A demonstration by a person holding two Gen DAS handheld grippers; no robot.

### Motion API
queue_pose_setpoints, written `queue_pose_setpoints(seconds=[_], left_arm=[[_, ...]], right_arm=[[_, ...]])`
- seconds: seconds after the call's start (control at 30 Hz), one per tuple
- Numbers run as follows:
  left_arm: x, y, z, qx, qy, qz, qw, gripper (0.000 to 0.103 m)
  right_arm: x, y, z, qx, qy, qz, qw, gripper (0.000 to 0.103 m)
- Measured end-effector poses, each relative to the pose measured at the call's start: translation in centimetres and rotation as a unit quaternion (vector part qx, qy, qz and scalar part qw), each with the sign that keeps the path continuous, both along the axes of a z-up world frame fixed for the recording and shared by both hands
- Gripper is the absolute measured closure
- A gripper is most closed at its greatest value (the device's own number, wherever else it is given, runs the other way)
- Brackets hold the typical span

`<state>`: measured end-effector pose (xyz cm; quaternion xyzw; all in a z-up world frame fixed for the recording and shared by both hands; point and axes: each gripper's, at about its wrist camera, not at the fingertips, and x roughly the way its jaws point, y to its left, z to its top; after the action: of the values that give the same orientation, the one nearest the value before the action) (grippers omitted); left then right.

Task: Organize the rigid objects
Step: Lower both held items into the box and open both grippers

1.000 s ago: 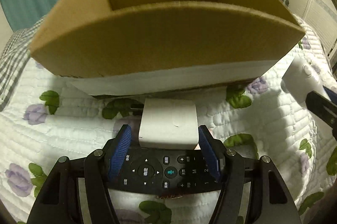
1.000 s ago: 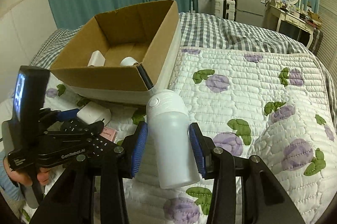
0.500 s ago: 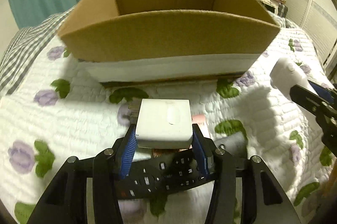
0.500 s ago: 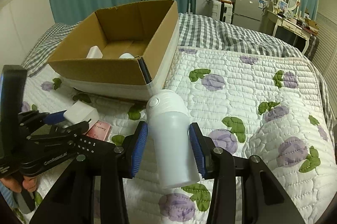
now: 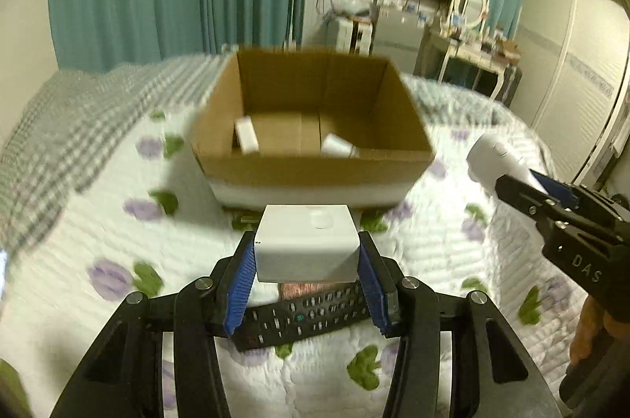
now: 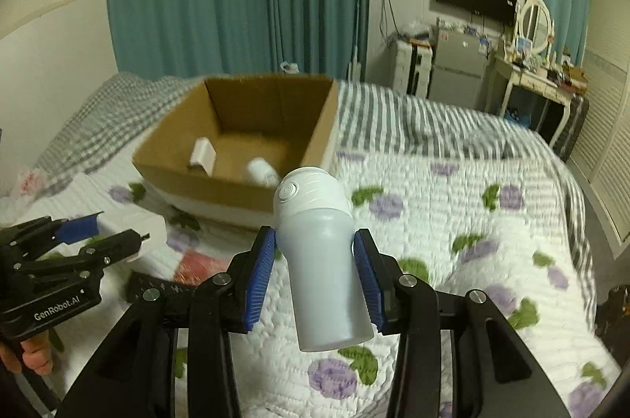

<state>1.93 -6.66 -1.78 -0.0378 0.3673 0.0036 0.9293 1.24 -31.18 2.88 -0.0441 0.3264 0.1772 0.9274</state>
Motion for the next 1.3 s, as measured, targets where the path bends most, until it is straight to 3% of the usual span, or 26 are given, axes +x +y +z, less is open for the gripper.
queue_pose_setpoints(seconds=[0.2, 0.37, 0.47, 0.6, 0.67, 0.73, 0.83, 1.0, 1.07, 1.1, 1.3], left_arm=[[1.0, 0.9, 4.6, 0.006, -0.051, -0.005, 0.9986, 0.053], [5.2, 2.0, 6.2, 0.019, -0.071, 0.004, 0.9973, 0.053], [9.4, 2.4, 5.2, 0.021, -0.063, -0.003, 0.9978, 0.053], [14.7, 3.3, 1.5, -0.007, -0.034, -0.015, 0.9993, 0.053], [16.6, 3.5, -0.4, 0.005, -0.025, -0.017, 0.9995, 0.053], [17.6, 3.6, -1.6, 0.018, -0.020, -0.019, 0.9995, 0.053], [18.4, 4.0, -2.8, 0.002, -0.005, -0.020, 0.9998, 0.053], [19.0, 3.5, -3.3, 0.010, 0.025, -0.017, 0.9995, 0.050], [18.4, 3.4, -2.9, 0.019, 0.013, -0.014, 0.9996, 0.049], [18.1, 3.3, -2.6, 0.024, 0.007, -0.014, 0.9996, 0.046], [16.1, 3.5, -1.3, 0.031, -0.003, -0.004, 0.9995, 0.045]], right_arm=[[2.3, 1.5, 3.6, 0.019, -0.031, 0.022, 0.999, 0.062], [6.5, 3.7, 4.9, 0.032, -0.046, 0.036, 0.998, 0.062], [9.2, 5.2, 4.5, 0.028, -0.049, 0.041, 0.998, 0.062], [12.5, 6.5, 2.6, 0.033, -0.034, 0.049, 0.998, 0.062], [13.3, 7.1, 1.2, 0.032, -0.028, 0.057, 0.997, 0.062], [14.2, 7.7, 0.0, 0.029, -0.022, 0.063, 0.997, 0.062], [14.9, 8.2, -1.0, 0.027, -0.014, 0.063, 0.998, 0.062], [15.5, 8.3, -1.1, 0.038, -0.022, 0.064, 0.997, 0.061], [15.4, 7.9, -1.1, 0.042, -0.023, 0.055, 0.997, 0.044], [15.2, 7.7, -1.0, 0.047, -0.027, 0.049, 0.997, 0.028], [13.5, 5.9, 0.4, 0.061, -0.041, 0.041, 0.996, 0.026]])
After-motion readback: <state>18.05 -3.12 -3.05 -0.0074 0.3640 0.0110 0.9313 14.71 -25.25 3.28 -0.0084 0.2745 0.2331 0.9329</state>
